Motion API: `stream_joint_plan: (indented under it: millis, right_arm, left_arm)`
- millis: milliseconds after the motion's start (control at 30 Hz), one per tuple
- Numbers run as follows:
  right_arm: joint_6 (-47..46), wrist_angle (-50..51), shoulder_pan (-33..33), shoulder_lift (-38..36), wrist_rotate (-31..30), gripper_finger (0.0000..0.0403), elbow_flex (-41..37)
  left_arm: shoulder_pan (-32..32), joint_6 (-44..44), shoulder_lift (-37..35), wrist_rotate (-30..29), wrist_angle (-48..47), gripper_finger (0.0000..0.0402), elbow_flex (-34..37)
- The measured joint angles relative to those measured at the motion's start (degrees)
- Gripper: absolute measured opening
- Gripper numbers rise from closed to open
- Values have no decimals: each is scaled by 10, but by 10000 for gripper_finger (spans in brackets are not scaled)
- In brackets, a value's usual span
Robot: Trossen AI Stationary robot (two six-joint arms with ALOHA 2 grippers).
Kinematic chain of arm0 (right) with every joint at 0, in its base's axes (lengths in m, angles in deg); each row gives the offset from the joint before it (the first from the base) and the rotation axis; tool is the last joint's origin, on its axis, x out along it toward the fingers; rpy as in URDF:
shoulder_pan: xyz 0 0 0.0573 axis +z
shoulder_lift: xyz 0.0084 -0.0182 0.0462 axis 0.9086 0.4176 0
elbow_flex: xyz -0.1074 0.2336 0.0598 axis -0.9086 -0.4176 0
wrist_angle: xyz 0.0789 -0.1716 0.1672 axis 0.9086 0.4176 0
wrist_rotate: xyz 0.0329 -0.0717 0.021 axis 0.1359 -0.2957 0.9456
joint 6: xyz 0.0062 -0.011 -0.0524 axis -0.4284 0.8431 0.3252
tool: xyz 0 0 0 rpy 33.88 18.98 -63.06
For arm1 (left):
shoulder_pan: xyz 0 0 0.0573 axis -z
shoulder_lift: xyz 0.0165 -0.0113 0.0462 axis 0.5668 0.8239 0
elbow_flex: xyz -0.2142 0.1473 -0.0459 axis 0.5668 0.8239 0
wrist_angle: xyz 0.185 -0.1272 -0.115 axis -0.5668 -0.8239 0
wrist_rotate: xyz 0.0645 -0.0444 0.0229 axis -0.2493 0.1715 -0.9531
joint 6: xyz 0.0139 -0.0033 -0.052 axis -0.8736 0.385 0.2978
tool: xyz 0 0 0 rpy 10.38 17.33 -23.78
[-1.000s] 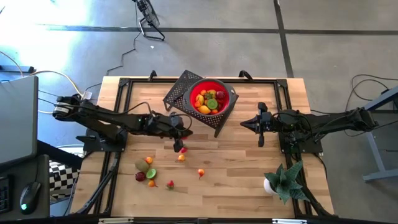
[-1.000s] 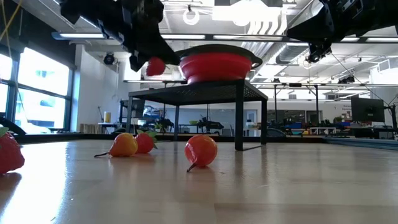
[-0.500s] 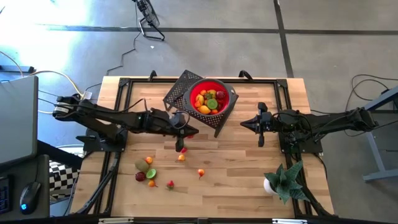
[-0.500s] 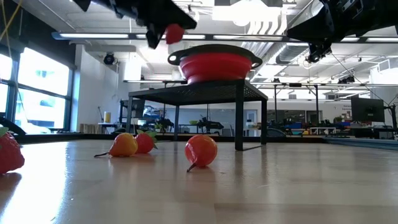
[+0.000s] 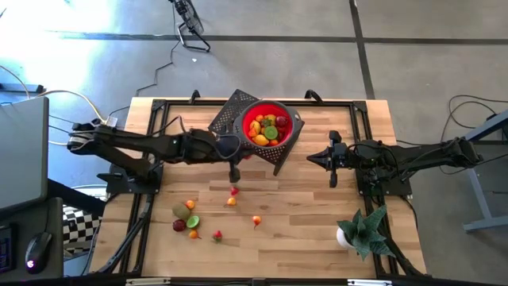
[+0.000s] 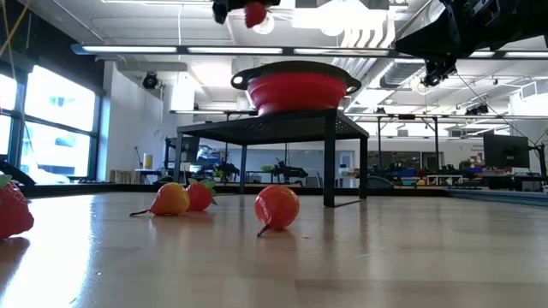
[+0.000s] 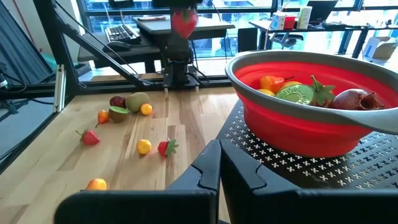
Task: Pick & Place Fruit
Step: Put the strawberry into the strainer bowl on the shelf
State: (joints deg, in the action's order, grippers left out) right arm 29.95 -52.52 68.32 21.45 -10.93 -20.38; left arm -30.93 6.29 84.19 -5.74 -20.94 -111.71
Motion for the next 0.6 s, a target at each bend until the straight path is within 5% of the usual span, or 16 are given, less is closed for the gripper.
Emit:
stream_joint_plan:
  millis: [600]
  right_arm:
    - [4,0,0,1,0,3,0]
  left_arm:
    - [-164,5,2,68,23,0,-14]
